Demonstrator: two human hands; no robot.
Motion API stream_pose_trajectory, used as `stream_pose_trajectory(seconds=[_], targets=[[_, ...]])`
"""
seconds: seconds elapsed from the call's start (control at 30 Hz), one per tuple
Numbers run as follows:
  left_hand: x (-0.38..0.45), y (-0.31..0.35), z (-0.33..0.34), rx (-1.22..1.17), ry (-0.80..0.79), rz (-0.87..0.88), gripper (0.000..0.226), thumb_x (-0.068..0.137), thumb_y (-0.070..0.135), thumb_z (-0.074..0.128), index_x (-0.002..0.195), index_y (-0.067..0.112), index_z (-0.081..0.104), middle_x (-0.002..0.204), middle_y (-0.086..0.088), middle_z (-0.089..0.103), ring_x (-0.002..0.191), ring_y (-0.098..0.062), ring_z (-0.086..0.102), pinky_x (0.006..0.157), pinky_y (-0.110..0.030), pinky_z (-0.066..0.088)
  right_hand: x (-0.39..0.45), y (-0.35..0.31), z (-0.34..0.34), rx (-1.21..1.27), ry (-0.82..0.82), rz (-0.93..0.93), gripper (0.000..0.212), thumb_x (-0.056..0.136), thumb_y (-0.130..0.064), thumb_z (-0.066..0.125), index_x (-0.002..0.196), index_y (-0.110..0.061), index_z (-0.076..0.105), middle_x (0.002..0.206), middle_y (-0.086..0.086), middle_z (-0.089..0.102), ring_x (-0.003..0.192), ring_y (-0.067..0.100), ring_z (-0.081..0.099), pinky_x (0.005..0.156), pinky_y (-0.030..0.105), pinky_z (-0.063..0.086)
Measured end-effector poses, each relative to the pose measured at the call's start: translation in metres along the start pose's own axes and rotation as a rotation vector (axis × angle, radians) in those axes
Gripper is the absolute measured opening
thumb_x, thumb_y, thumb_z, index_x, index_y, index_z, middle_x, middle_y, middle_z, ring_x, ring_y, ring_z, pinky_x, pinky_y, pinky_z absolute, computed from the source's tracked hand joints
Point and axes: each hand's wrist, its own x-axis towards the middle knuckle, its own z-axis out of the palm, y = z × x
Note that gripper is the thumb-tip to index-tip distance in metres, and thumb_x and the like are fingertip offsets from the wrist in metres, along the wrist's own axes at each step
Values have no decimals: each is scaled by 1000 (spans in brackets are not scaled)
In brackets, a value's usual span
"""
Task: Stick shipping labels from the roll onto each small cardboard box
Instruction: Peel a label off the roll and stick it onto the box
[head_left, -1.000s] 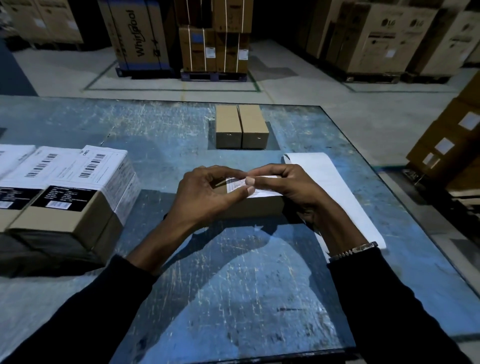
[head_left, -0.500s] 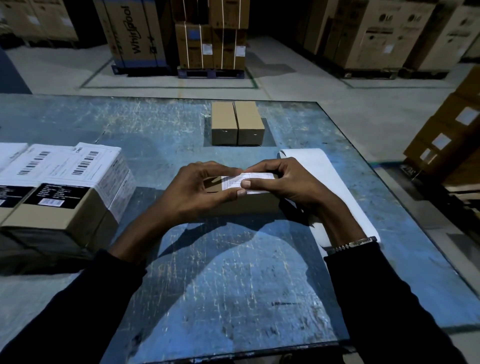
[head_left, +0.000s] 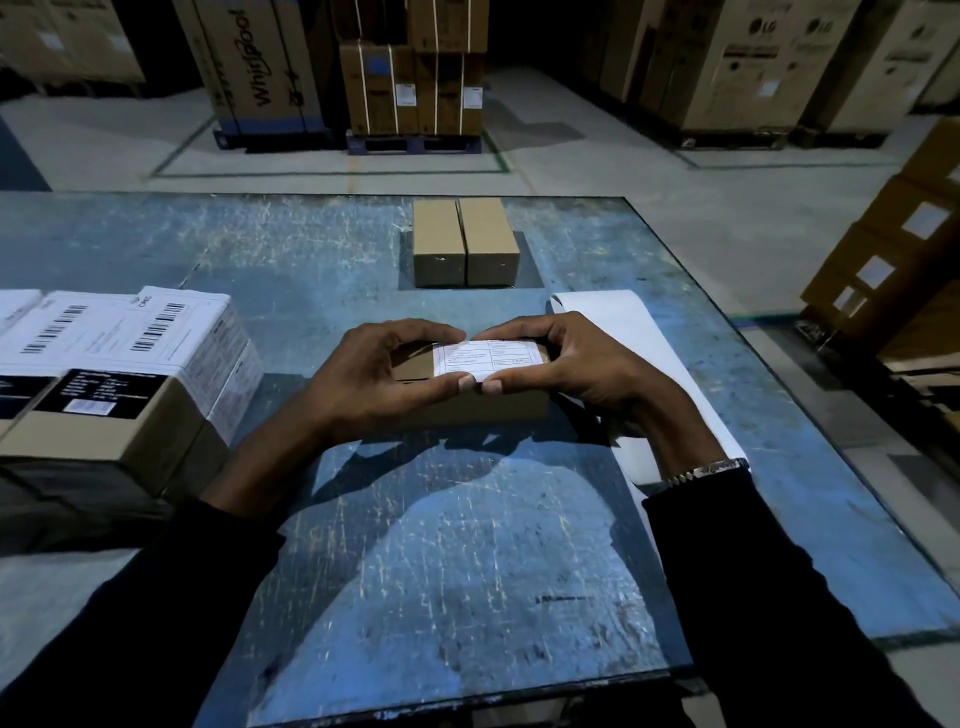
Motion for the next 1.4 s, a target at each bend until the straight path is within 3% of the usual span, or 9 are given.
stream_pose_trajectory(seconds=[0.4, 0.47, 0.57, 0.67, 0.77, 0.9, 1.1, 1.23, 1.4], targets=[[-1, -4, -7, -48, -148, -19, 62, 87, 65, 63, 144, 39, 62, 138, 14, 65, 130, -7, 58, 107, -32, 53, -1, 6, -13, 222, -183, 8, 64, 88, 10, 76, 146, -11, 63, 144, 7, 68, 136, 23, 62, 116, 39, 51], [0, -4, -5, -67, -143, -50, 55, 86, 61, 66, 139, 45, 62, 137, 16, 64, 130, -6, 56, 104, -27, 50, -1, 6, -16, 247, -165, 20, 72, 82, 6, 82, 147, -18, 62, 148, 3, 65, 140, 16, 58, 118, 40, 49], [0, 1, 1, -113, -76, -128, 46, 85, 57, 67, 130, 50, 68, 129, 21, 64, 124, -3, 56, 93, -23, 49, 0, 1, -13, 111, -98, 26, 67, 73, -16, 91, 136, -25, 71, 137, -6, 71, 131, 8, 63, 111, 33, 53], [-2, 4, 5, -8, -3, -82, 55, 83, 69, 66, 131, 44, 70, 123, 25, 67, 118, 0, 57, 92, -29, 53, 4, -5, 0, -78, -7, 12, 53, 72, -25, 98, 122, -28, 79, 118, -13, 78, 111, 4, 71, 98, 26, 59], [-3, 3, 4, 37, -25, -17, 59, 86, 71, 61, 137, 41, 68, 125, 22, 69, 117, -2, 57, 96, -36, 55, 5, -6, 4, -72, 20, 0, 46, 77, -25, 95, 120, -26, 81, 115, -14, 80, 109, 3, 73, 97, 25, 59], [-3, 0, -1, 21, -82, 15, 60, 90, 63, 60, 142, 36, 65, 131, 15, 70, 122, -7, 59, 100, -37, 54, 1, -4, -4, 3, -35, -12, 48, 84, -11, 89, 130, -18, 77, 127, -7, 78, 121, 11, 70, 105, 31, 57], [-1, -6, -10, 22, -177, 11, 60, 91, 65, 58, 146, 42, 56, 140, 21, 63, 131, -3, 54, 108, -29, 48, -4, 0, -16, 116, -97, -11, 55, 85, 8, 81, 136, -9, 71, 133, 6, 74, 128, 24, 67, 112, 44, 54], [0, -7, -12, 35, -195, 17, 63, 93, 63, 59, 150, 37, 58, 142, 20, 62, 132, -1, 52, 111, -29, 47, -12, 2, -25, 220, -145, -6, 58, 89, 15, 72, 143, -5, 64, 140, 10, 71, 134, 26, 64, 115, 42, 51], [-1, -7, -12, 34, -203, 17, 60, 93, 64, 60, 148, 42, 56, 143, 20, 61, 135, -6, 52, 112, -29, 45, -14, 3, -30, 354, -167, -16, 57, 88, 24, 56, 141, 5, 61, 144, 20, 66, 138, 33, 61, 115, 41, 51]])
